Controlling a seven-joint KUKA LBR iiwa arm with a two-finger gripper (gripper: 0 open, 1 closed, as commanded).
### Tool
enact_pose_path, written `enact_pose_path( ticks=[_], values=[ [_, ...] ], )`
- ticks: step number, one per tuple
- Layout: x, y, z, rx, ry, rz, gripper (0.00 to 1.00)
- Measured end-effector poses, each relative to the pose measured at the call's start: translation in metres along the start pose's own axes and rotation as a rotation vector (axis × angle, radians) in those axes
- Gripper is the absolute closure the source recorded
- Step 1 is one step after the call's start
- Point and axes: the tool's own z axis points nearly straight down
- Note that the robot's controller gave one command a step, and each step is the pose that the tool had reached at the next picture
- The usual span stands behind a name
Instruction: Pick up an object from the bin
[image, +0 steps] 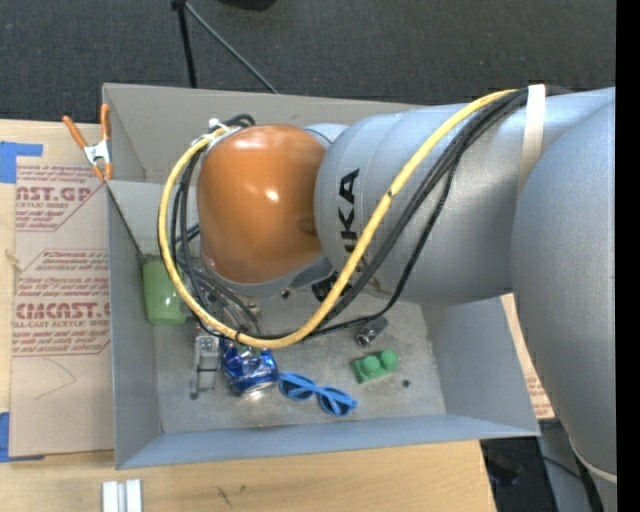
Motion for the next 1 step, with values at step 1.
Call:
enact_pose_path(
  ticks=[1],
  values=[
    [-0.0301,-0.1349,0.0664,0.001,-0.004,-0.234,0.00]
  ],
)
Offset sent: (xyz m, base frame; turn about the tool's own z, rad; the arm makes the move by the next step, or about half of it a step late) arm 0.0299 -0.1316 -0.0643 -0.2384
